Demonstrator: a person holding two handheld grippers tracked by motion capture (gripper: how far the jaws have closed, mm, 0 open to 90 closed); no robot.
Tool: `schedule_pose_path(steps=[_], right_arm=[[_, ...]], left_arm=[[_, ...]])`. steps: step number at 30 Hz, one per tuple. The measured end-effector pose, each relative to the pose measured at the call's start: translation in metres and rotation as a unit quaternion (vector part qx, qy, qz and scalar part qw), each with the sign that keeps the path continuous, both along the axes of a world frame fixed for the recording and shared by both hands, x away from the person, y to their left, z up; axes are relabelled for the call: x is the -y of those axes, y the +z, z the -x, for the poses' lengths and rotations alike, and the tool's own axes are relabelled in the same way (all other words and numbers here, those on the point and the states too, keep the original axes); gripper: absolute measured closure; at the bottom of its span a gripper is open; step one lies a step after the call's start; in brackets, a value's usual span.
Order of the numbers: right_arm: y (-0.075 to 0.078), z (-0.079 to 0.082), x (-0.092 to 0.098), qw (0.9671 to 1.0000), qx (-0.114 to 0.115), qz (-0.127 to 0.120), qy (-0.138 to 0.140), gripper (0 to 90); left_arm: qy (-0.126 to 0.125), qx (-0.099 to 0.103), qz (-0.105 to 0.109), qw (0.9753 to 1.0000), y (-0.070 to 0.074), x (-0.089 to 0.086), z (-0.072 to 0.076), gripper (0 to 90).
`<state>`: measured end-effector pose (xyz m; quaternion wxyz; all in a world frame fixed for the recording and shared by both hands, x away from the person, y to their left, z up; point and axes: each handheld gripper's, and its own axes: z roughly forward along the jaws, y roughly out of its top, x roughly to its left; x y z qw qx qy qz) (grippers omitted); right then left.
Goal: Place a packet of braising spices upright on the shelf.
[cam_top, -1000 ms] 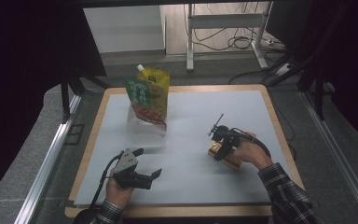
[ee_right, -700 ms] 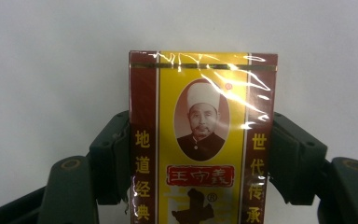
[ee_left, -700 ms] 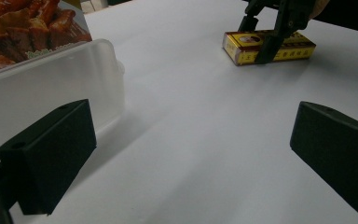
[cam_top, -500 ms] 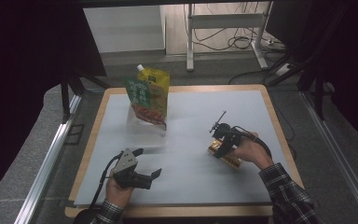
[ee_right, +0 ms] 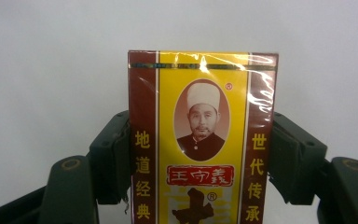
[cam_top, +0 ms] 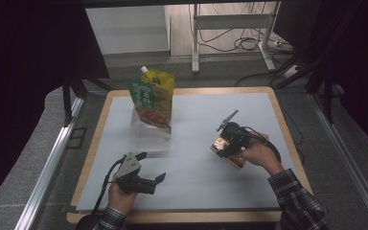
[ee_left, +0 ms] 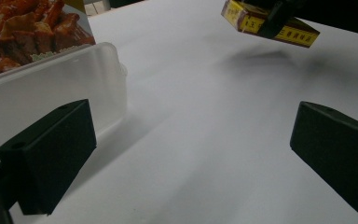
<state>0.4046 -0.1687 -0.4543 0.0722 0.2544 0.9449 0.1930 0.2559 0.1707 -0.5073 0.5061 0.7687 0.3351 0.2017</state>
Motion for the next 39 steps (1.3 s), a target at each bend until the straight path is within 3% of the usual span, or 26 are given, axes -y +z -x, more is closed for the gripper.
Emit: schedule_pose_path(steps=[8,19,25,35,39], right_arm=[[0.010,0.004,0.002,0.9973,0.033,-0.065,0.003,32.2],[0.021,0.007,0.003,0.9870,0.082,-0.138,-0.003,32.2],[0.026,0.008,-0.002,0.9778,0.104,-0.182,-0.001,32.2],[0.032,0.009,-0.028,0.9634,0.135,-0.231,0.013,32.2],[0.032,0.007,-0.039,0.9561,0.142,-0.256,0.019,32.2]], left_arm=[[0.001,0.001,0.000,1.0000,0.000,0.000,0.000,0.0],[0.005,0.002,-0.002,1.0000,0.002,-0.002,0.002,0.0],[0.007,0.009,-0.021,0.9997,0.003,-0.003,0.007,0.0],[0.010,0.009,-0.024,0.9996,0.003,-0.004,0.009,0.0],[0.009,0.009,-0.027,0.9996,0.003,-0.004,0.009,0.0]])
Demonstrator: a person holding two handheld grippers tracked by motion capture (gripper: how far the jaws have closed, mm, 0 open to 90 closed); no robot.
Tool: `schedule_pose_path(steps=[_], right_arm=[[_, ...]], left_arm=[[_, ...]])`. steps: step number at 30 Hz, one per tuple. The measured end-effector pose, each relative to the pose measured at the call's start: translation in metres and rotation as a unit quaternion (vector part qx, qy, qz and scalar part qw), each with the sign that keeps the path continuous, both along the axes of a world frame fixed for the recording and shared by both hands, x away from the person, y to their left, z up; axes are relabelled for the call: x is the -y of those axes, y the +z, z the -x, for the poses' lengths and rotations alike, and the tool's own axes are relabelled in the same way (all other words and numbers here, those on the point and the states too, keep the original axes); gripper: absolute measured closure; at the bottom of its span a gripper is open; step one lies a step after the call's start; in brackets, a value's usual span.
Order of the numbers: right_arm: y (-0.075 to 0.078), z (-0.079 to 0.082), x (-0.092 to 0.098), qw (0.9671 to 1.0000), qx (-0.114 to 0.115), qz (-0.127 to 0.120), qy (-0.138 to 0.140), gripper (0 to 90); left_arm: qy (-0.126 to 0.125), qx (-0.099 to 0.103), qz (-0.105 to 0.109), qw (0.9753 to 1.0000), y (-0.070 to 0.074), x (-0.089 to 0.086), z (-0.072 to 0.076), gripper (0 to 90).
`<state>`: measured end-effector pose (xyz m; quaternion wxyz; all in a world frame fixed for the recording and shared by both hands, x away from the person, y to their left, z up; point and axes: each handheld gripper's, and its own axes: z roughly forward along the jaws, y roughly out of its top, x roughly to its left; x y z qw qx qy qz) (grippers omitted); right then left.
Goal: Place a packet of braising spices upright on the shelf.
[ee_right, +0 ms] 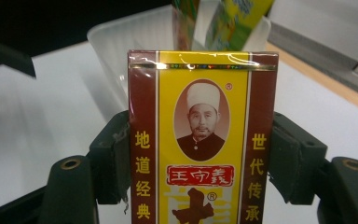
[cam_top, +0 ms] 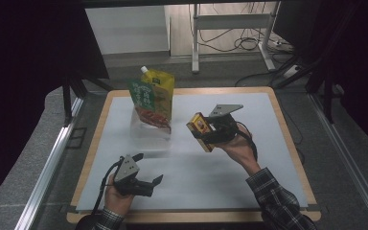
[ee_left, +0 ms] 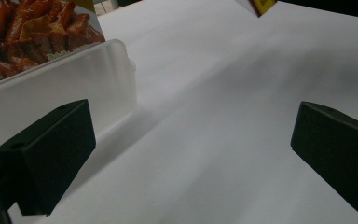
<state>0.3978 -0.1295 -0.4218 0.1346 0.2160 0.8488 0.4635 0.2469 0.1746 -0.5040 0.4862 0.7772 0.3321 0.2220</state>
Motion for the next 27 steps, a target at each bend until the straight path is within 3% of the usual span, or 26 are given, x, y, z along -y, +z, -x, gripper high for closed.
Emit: schedule_pose_path(steps=[17,21,27], right_arm=[[-0.010,-0.016,-0.049,0.9965,0.021,-0.080,0.014,32.2],[-0.013,-0.019,-0.061,0.9952,0.038,-0.089,0.017,32.2],[-0.017,-0.024,-0.078,0.9937,0.043,-0.101,0.021,32.2]], left_arm=[[-0.004,0.000,0.004,1.0000,0.000,0.000,0.000,0.0],[-0.004,0.000,0.005,1.0000,0.000,0.000,0.000,0.0],[-0.006,-0.001,0.007,1.0000,0.000,0.000,0.000,0.0]])
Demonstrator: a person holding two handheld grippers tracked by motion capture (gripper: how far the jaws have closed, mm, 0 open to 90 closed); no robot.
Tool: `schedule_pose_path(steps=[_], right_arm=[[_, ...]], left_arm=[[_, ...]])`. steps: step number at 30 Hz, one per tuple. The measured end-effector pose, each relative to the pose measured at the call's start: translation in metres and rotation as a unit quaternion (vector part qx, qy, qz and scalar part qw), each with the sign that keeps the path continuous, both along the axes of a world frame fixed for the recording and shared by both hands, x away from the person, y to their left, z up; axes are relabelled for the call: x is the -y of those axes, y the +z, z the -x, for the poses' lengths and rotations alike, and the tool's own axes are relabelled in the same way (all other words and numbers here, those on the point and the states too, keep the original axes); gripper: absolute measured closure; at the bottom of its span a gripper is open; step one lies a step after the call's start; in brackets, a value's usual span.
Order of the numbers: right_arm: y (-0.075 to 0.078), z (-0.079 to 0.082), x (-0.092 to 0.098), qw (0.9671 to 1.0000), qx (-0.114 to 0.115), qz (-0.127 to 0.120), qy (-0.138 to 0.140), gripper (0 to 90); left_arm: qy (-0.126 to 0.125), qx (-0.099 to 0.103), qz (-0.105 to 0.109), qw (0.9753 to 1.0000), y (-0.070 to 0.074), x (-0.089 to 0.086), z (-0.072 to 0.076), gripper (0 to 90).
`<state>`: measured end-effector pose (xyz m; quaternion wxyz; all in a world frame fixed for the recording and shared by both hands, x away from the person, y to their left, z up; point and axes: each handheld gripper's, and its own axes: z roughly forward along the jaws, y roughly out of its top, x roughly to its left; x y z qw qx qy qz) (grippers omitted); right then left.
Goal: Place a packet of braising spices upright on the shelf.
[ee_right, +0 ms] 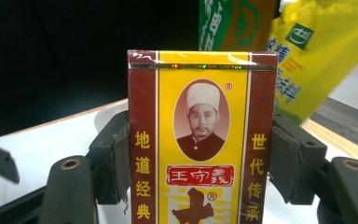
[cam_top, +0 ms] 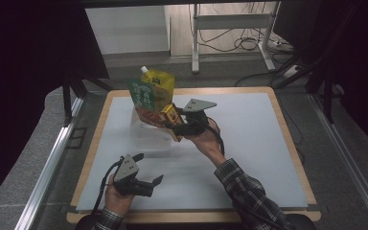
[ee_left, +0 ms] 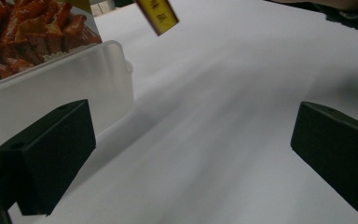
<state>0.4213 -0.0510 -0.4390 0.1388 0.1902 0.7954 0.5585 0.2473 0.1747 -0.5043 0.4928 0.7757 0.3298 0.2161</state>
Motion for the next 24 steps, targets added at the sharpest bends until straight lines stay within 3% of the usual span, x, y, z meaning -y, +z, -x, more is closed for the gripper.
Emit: schedule_pose_path(steps=[12,18,24], right_arm=[[-0.010,-0.009,-0.030,0.9998,0.020,-0.005,-0.001,32.2],[-0.015,-0.011,-0.030,0.9994,0.022,-0.023,-0.015,32.2],[-0.017,-0.006,-0.031,0.9995,0.021,-0.020,-0.013,32.2]], left_arm=[[-0.002,-0.001,0.002,1.0000,0.000,0.000,0.000,0.0],[-0.003,-0.001,0.002,1.0000,-0.001,0.001,0.000,0.0],[-0.004,-0.002,0.002,1.0000,-0.001,0.001,0.000,0.0]])
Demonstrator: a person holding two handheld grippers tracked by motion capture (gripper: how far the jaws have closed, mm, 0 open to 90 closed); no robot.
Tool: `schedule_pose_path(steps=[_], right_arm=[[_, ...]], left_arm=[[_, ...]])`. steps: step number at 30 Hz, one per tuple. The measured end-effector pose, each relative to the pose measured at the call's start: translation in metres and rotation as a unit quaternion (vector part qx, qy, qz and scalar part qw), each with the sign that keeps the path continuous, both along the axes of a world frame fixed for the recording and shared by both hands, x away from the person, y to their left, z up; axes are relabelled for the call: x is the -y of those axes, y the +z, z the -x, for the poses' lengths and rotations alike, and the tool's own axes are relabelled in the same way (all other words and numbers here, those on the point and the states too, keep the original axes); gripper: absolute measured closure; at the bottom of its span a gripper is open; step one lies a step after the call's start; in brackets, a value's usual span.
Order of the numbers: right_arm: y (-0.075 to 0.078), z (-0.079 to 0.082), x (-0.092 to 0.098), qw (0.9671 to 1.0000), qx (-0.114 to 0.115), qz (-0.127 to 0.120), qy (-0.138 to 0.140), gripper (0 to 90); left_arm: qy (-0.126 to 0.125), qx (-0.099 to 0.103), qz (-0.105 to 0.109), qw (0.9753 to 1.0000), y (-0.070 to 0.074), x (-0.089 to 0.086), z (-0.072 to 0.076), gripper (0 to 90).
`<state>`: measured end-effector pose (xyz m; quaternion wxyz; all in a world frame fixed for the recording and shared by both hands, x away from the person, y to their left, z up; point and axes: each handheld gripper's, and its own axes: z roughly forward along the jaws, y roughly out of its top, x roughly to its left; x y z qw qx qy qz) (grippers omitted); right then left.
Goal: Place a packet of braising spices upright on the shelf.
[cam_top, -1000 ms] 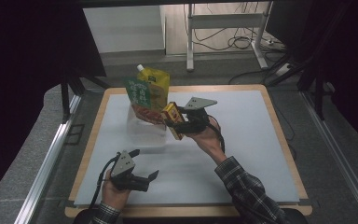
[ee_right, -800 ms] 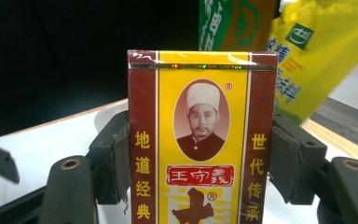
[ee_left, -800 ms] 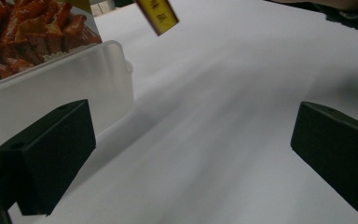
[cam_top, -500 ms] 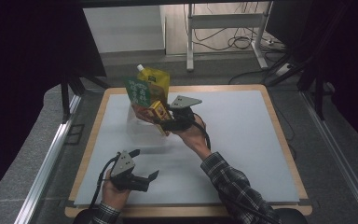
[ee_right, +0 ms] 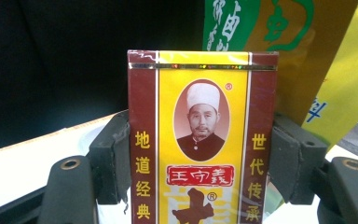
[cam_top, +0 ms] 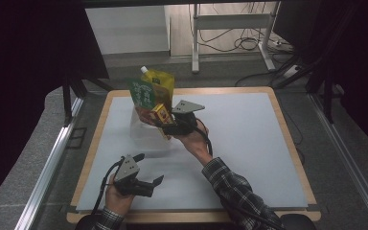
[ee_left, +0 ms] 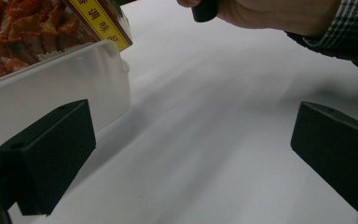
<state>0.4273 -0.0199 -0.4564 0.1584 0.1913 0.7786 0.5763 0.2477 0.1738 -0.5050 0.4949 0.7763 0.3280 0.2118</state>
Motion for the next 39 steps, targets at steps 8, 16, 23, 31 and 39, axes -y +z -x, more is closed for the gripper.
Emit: schedule_pose_path(steps=[8,16,23,31,39], right_arm=[[0.005,0.002,-0.005,0.9998,0.004,-0.019,0.001,32.2],[-0.003,-0.003,-0.022,0.9998,-0.003,-0.021,0.005,32.1],[-0.017,-0.003,-0.035,0.9996,-0.008,-0.026,0.005,32.1],[-0.027,-0.001,-0.029,0.9994,-0.014,-0.033,0.001,32.1],[-0.031,0.004,-0.017,0.9995,-0.028,-0.010,-0.001,32.2]], left_arm=[[-0.001,-0.001,0.000,1.0000,0.000,0.000,0.000,0.0],[-0.002,-0.003,-0.001,1.0000,0.000,0.000,0.000,0.0],[-0.004,-0.004,-0.001,1.0000,0.000,0.000,0.000,0.0],[-0.005,-0.005,-0.001,1.0000,-0.001,0.001,0.000,0.0],[-0.008,-0.007,-0.001,0.9999,-0.001,0.002,-0.001,0.0]])
